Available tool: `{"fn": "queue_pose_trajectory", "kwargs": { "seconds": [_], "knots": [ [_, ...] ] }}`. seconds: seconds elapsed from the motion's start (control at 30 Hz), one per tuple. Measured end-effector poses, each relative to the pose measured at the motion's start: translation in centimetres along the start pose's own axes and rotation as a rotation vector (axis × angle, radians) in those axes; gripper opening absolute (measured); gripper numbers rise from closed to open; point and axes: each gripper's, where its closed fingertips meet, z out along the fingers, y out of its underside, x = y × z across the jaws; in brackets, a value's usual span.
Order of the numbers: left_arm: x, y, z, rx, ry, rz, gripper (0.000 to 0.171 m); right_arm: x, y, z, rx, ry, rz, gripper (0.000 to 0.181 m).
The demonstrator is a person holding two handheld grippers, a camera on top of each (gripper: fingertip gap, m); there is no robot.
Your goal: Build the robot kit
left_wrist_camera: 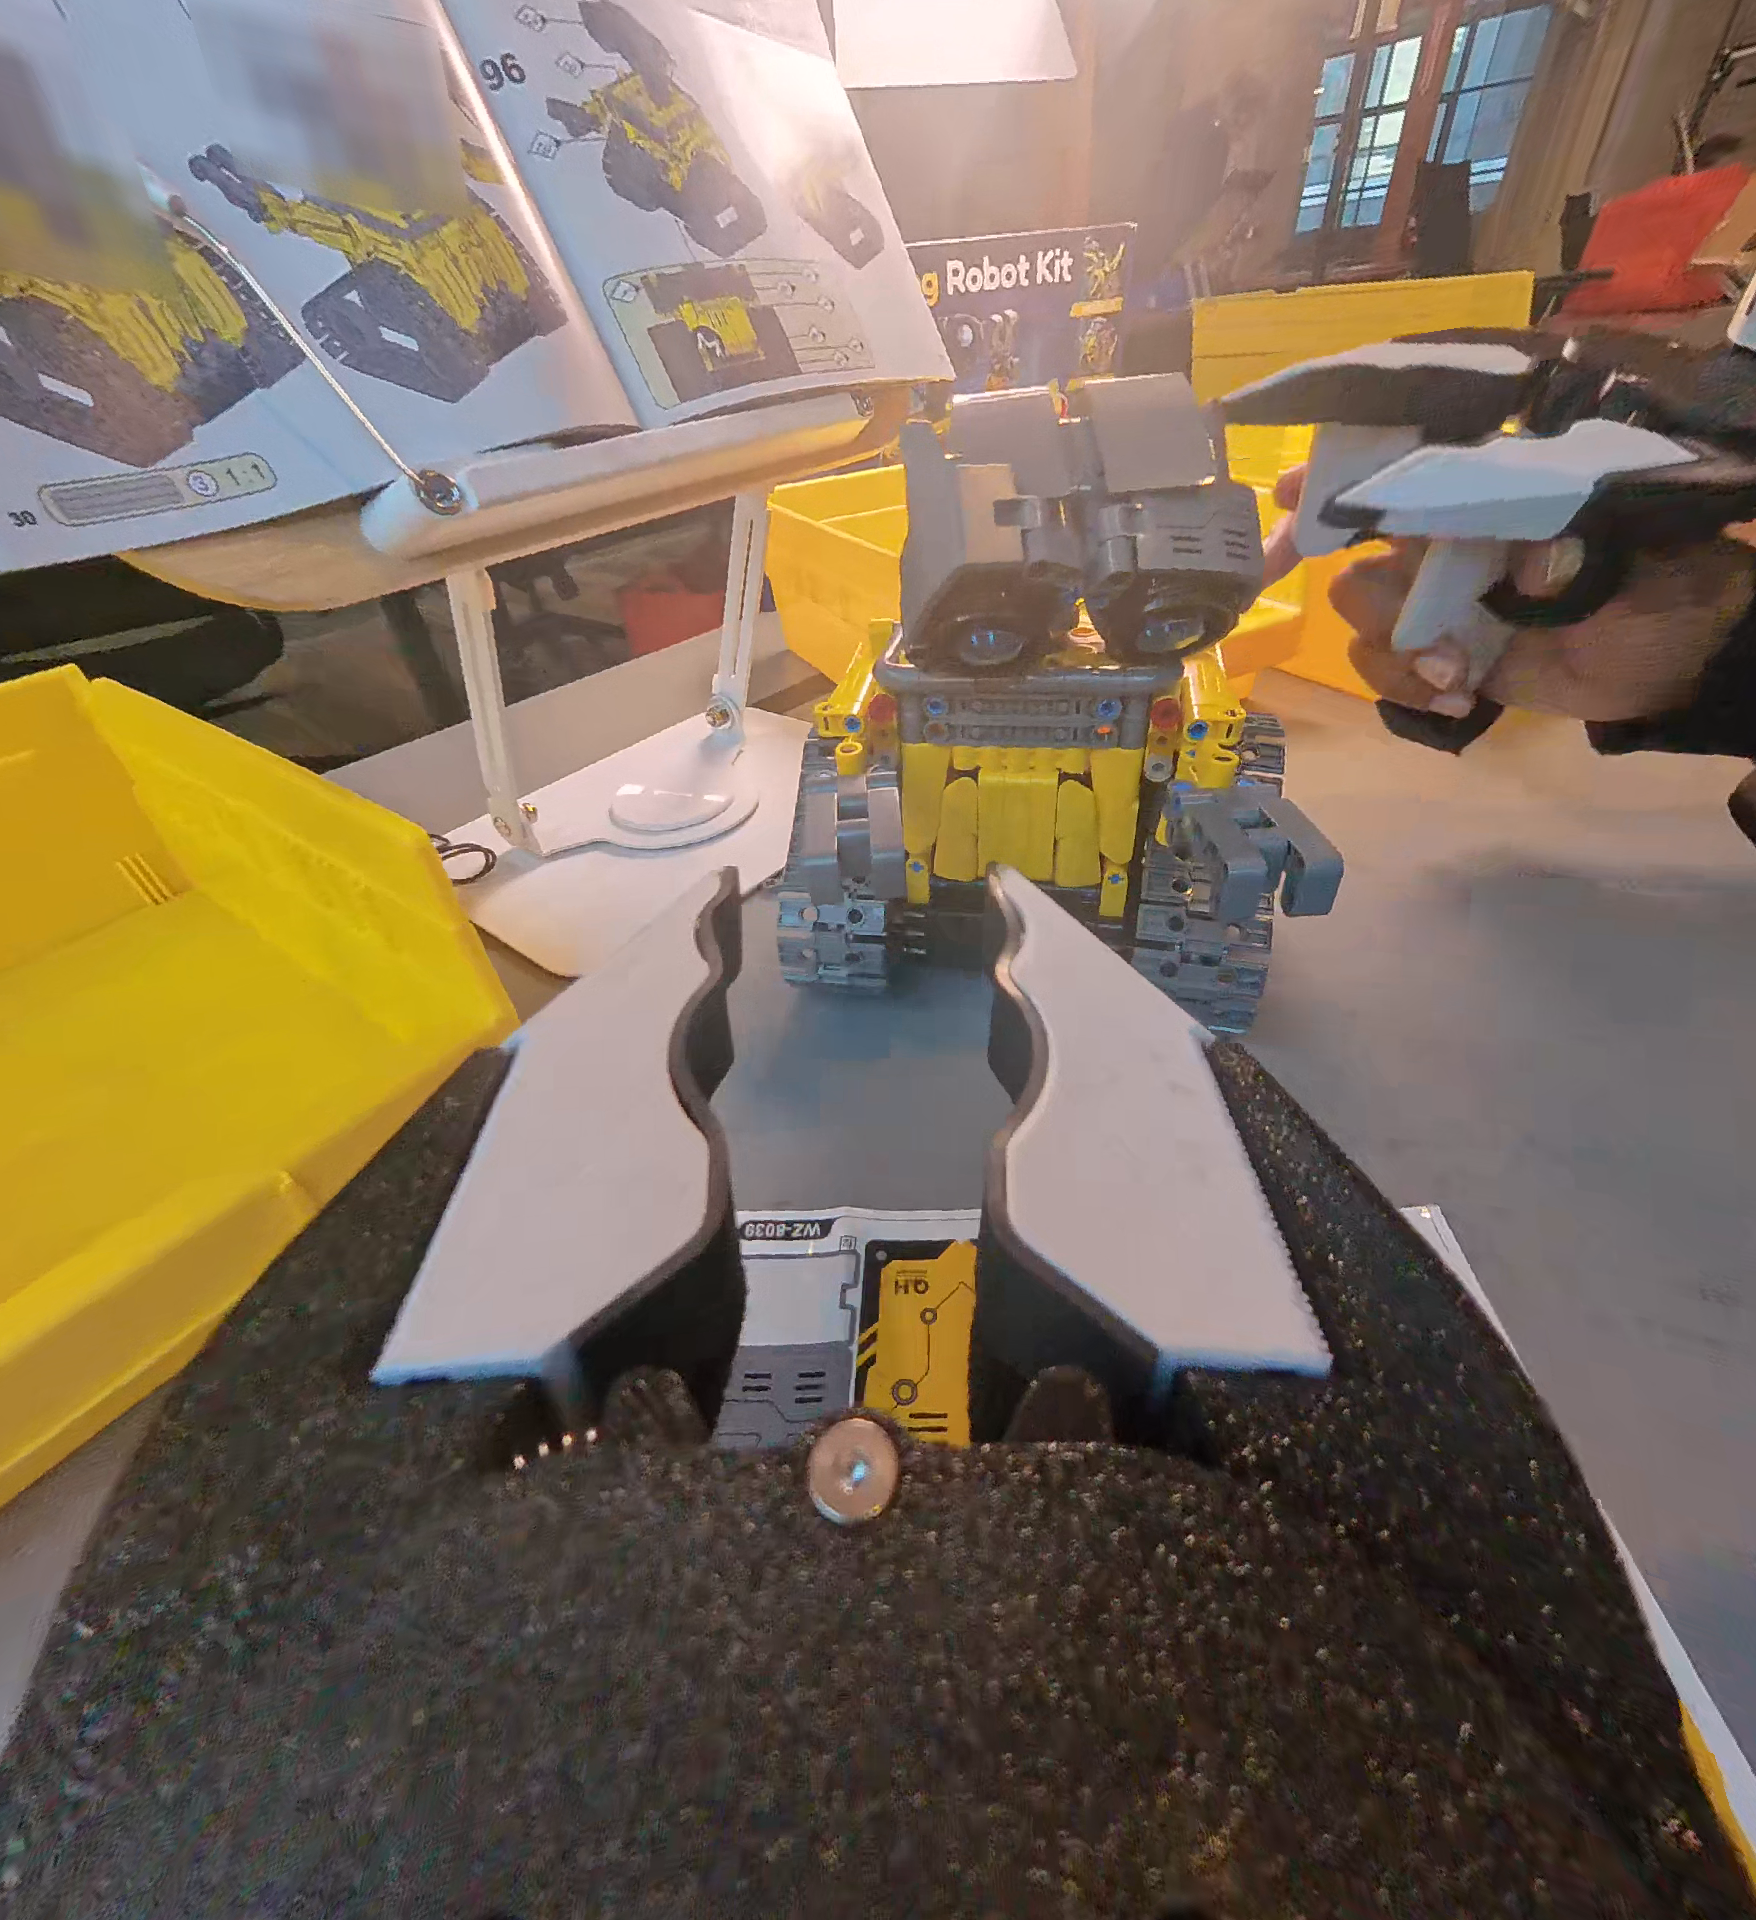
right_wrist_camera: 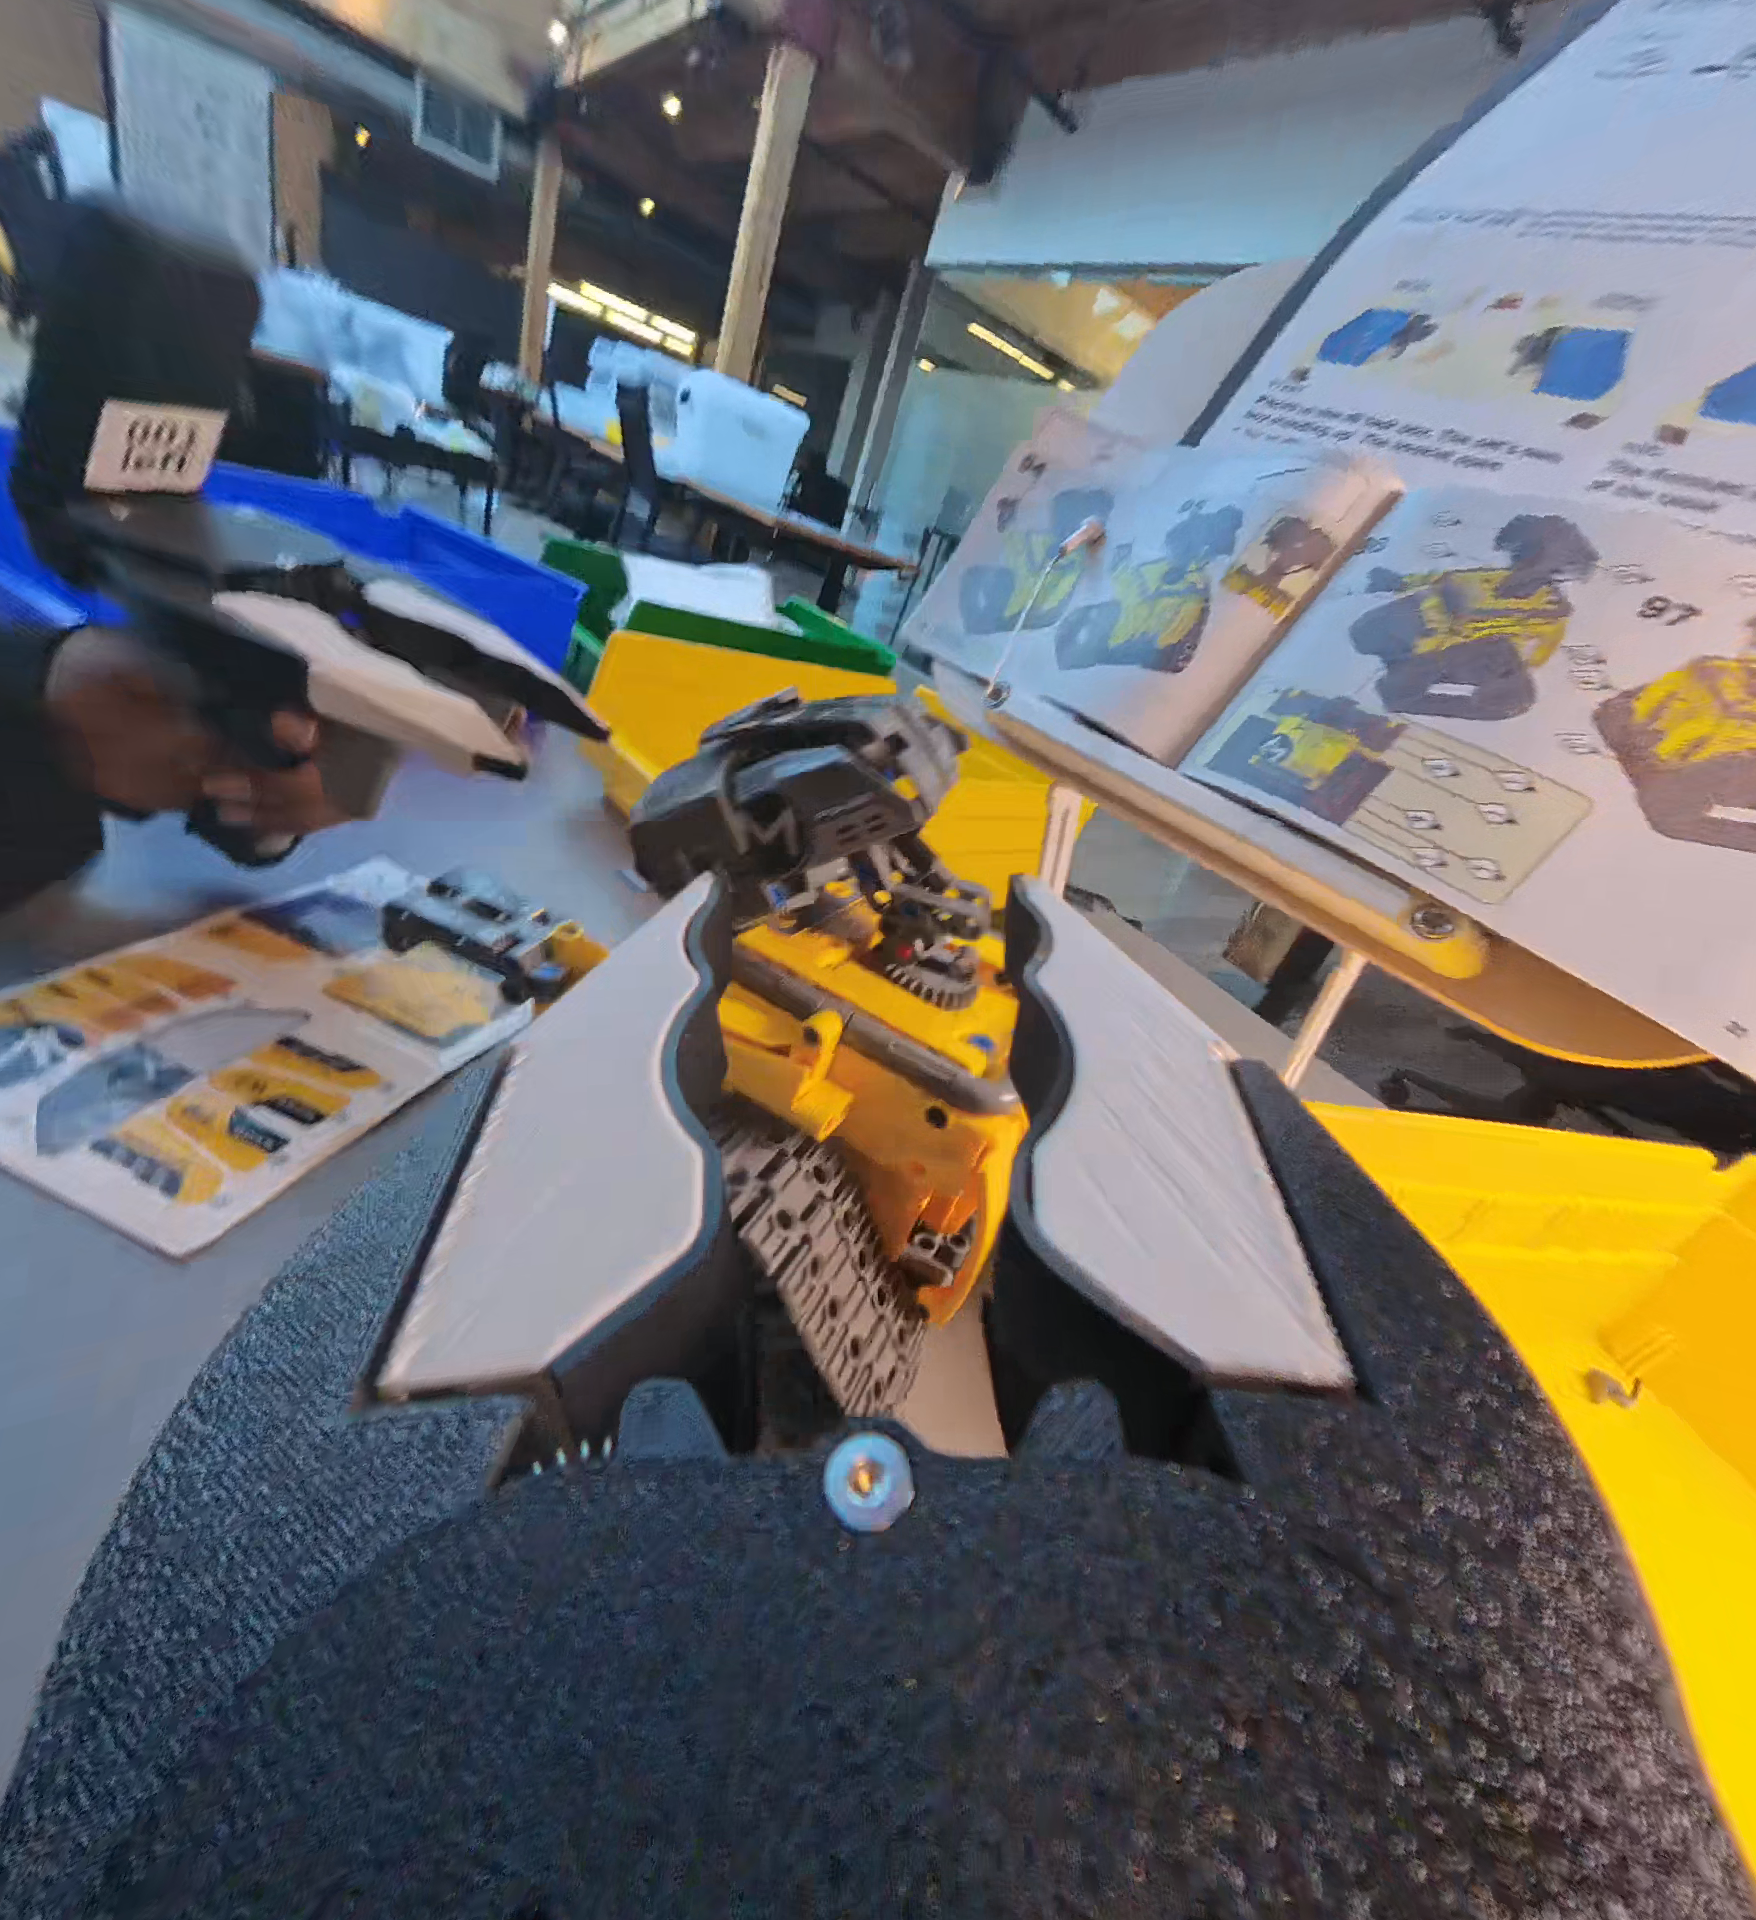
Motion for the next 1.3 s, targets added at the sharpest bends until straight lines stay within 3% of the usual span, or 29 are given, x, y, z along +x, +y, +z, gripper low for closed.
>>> {"fn": "queue_pose_trajectory", "kwargs": {
  "seconds": [0.2, 0.33, 0.47, 0.63, 0.93, 1.3],
  "knots": [
    [-0.5, -0.1, 0.1, 0.014, -0.032, 0.006, 0.045, 8.0, -2.0, 1.9, 0.013, 0.23, 0.043, 0.021],
    [-0.9, -0.1, -0.1, 0.018, -0.06, 0.026, 0.045, 11.7, -3.1, 5.0, 0.014, 0.273, 0.075, 0.005],
    [-1.4, -0.2, -0.4, 0.024, -0.082, 0.029, 0.045, 14.4, -3.4, 8.6, -0.009, 0.302, 0.072, 0.001],
    [-1.8, 0.0, -0.5, 0.02, -0.089, 0.024, 0.045, 15.9, -2.7, 12.3, -0.097, 0.315, 0.042, 0.004],
    [-1.3, 0.6, -0.1, -0.006, -0.073, 0.049, 0.045, 15.1, -2.6, 16.3, -0.178, 0.325, -0.077, 0.0],
    [-1.4, 0.7, -0.1, -0.008, -0.067, 0.037, 0.044, 16.1, -2.3, 16.3, -0.2, 0.351, -0.07, 0.0]
  ]
}}
